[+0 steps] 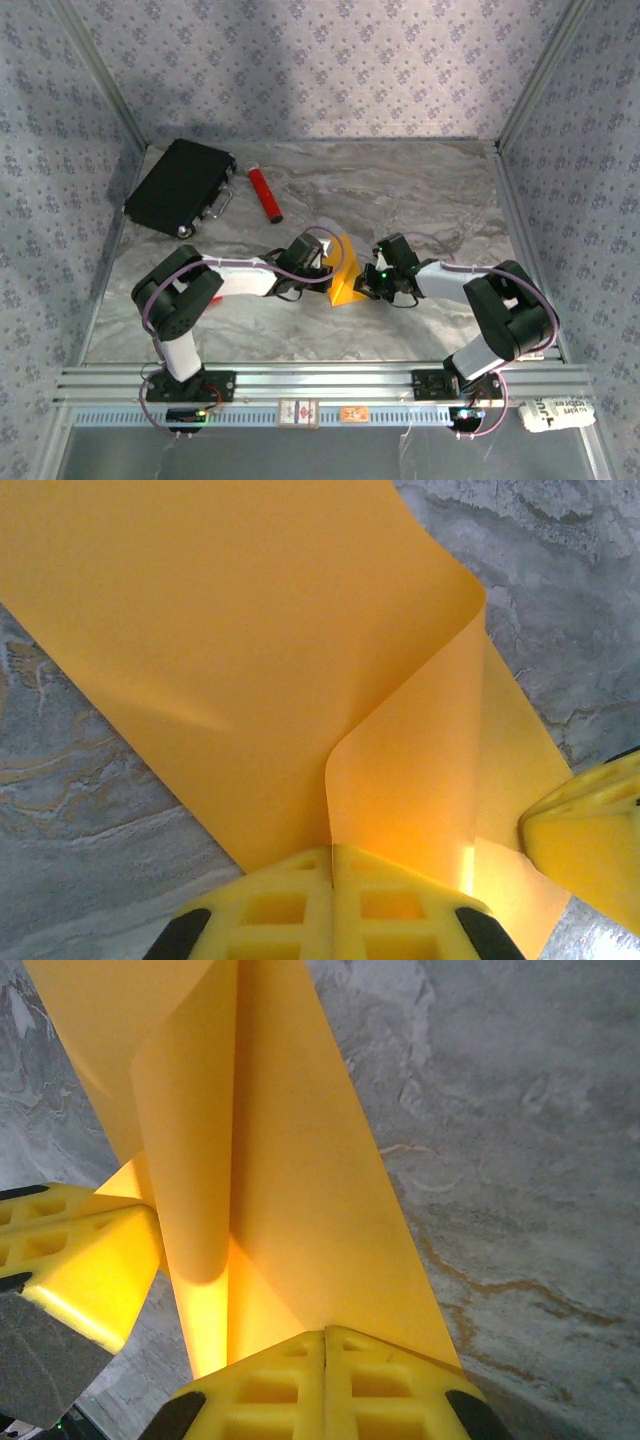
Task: Fold a paper plane with a square sheet of paper (pick it up from the middle)
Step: Fold the triangle a second time at the center of the table.
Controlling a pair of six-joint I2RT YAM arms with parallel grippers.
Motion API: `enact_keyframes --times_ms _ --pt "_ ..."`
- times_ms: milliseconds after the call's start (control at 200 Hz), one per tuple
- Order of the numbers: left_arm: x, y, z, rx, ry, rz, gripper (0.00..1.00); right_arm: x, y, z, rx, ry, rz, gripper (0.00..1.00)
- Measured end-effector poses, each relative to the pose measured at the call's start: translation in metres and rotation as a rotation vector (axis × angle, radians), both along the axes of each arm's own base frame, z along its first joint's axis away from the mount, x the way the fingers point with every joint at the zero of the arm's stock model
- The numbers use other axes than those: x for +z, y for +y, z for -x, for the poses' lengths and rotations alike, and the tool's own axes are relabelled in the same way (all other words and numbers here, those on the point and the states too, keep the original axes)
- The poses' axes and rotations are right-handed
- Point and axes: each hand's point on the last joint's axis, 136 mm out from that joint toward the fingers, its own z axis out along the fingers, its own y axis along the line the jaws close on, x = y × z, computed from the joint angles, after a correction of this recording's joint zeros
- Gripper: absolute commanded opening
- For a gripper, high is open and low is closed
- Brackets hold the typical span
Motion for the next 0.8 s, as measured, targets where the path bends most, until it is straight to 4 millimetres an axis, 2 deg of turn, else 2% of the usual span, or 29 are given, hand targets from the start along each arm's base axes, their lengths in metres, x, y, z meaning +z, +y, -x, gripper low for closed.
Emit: enact_keyframes --times_ms 800 --pt "0.0007 -0.0006 -0.0006 -0.052 -0.042 -0.018 0.06 -0.0007 0.0014 -0.0008 0.018 0.002 -0.007 0.02"
